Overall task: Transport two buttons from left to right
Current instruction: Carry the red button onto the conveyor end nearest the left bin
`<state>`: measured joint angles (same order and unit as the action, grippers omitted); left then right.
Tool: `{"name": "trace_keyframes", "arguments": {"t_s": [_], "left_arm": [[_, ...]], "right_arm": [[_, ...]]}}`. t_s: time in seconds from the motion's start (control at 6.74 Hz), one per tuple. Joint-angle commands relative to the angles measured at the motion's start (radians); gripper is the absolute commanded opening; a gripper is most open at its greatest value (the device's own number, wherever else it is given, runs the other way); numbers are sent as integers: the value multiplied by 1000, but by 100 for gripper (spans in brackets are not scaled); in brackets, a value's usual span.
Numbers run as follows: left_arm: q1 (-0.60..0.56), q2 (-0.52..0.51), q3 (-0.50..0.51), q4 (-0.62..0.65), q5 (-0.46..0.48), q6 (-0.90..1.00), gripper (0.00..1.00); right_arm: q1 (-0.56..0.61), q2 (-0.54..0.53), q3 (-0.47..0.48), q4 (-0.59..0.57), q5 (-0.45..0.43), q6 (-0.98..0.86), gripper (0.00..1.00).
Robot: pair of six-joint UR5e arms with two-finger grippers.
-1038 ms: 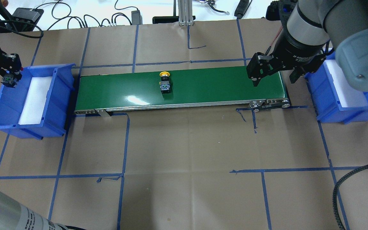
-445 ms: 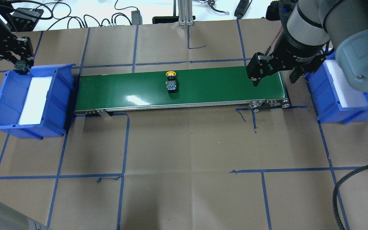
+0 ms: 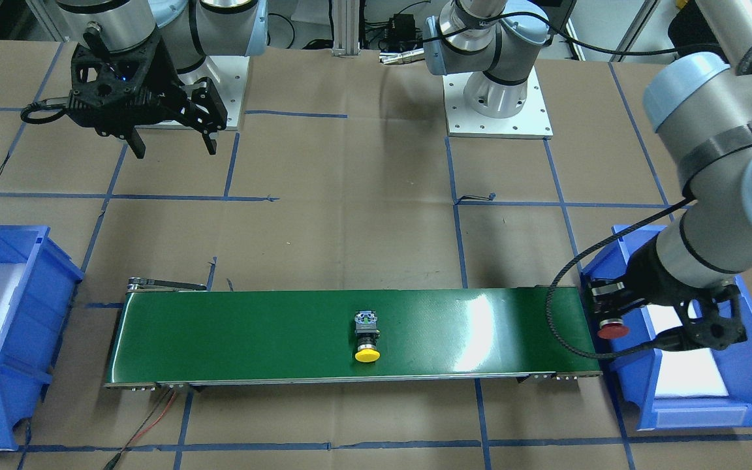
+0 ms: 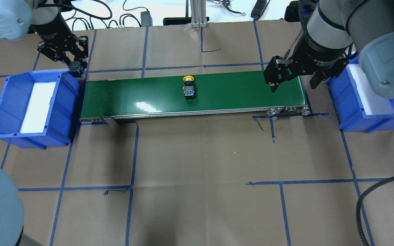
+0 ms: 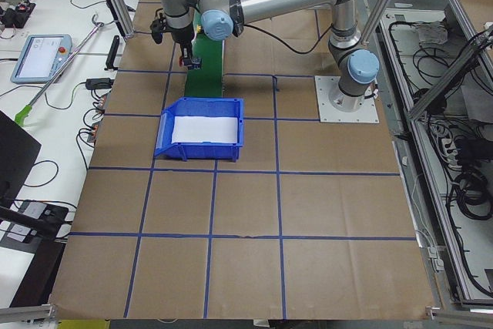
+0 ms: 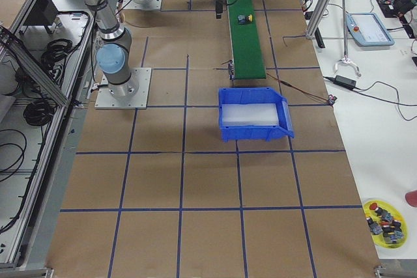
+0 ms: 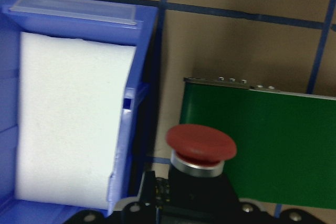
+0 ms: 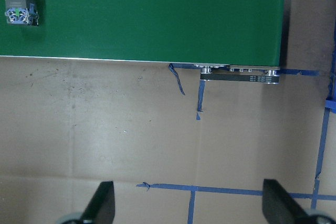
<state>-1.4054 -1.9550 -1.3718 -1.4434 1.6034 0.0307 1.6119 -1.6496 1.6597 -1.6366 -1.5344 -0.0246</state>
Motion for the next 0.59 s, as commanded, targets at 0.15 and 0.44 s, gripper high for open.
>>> {"name": "trace_keyframes", "arguments": {"t_s": [0.15, 0.44], "left_arm": [[-32, -38, -134, 194, -8, -64, 3], [-32, -47, -154, 201, -7, -61, 3]], "right_arm": [[0, -1, 0, 0, 0, 0, 100], [-1, -1, 0, 0, 0, 0, 100]]}}
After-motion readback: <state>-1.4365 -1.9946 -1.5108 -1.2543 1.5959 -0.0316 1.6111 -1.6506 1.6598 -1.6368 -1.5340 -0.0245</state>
